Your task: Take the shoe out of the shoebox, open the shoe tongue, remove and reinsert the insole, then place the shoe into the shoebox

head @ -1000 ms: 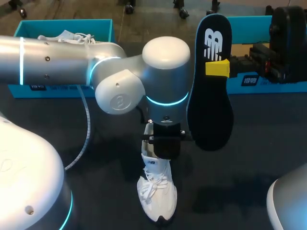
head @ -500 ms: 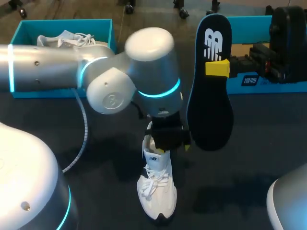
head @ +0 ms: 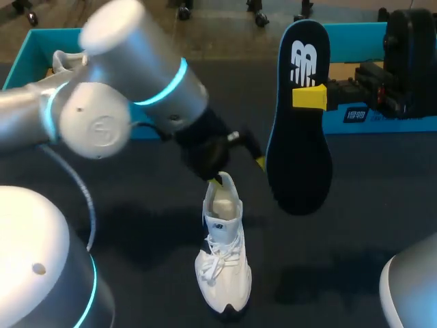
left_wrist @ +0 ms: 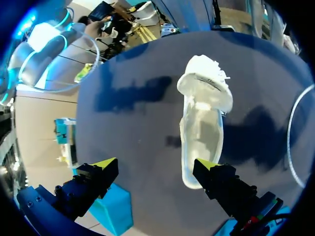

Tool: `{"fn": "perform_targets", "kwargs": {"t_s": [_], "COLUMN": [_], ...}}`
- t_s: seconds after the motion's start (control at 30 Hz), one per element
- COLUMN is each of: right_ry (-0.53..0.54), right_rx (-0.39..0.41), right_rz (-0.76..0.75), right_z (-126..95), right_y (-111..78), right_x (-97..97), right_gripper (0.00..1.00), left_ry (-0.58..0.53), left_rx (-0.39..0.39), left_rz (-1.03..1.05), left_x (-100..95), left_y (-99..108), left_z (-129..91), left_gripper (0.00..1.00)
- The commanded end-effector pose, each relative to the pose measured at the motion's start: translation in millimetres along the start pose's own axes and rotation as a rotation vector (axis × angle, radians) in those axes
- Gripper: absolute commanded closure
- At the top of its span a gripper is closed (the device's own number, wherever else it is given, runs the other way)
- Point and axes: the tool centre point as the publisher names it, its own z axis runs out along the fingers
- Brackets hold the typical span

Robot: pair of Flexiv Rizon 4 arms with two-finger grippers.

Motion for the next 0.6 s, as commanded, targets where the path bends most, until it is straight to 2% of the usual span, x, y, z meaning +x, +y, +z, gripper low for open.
{"fn": "perform_targets", "kwargs": {"t_s": [0.03, 0.1, 0.43, 0.5, 0.53, 0.6], "right_ry": [0.004, 0.004, 0.004, 0.004, 0.004, 0.004], "right_rx": [0.005, 0.005, 0.005, 0.005, 0.005, 0.005], "right_rz": [0.002, 0.002, 0.002, 0.002, 0.002, 0.002], "right_z": [3.8, 3.8, 3.8, 3.8, 3.8, 3.8], "right_y": [3.0, 3.0, 3.0, 3.0, 3.0, 3.0], "right_x": [-3.4, -3.4, -3.4, -3.4, -3.4, -3.4], "right_gripper": [1.0, 1.0, 1.0, 1.0, 1.0, 1.0], "left_ry": [-0.396, -0.43, -0.43, -0.488, -0.506, -0.576], "left_rx": [0.013, 0.042, 0.042, -0.001, 0.024, 0.023], "left_rz": [0.0, -0.012, -0.012, 0.005, 0.001, 0.013], "left_x": [16.1, 9.6, 9.6, 12.3, 12.0, 11.0], "left_y": [-4.1, -1.3, -1.3, 2.3, 5.2, 7.8], "left_z": [-44.9, -52.7, -52.7, -54.7, -56.7, -61.0], "left_gripper": [0.0, 0.0, 0.0, 0.0, 0.0, 0.0]}}
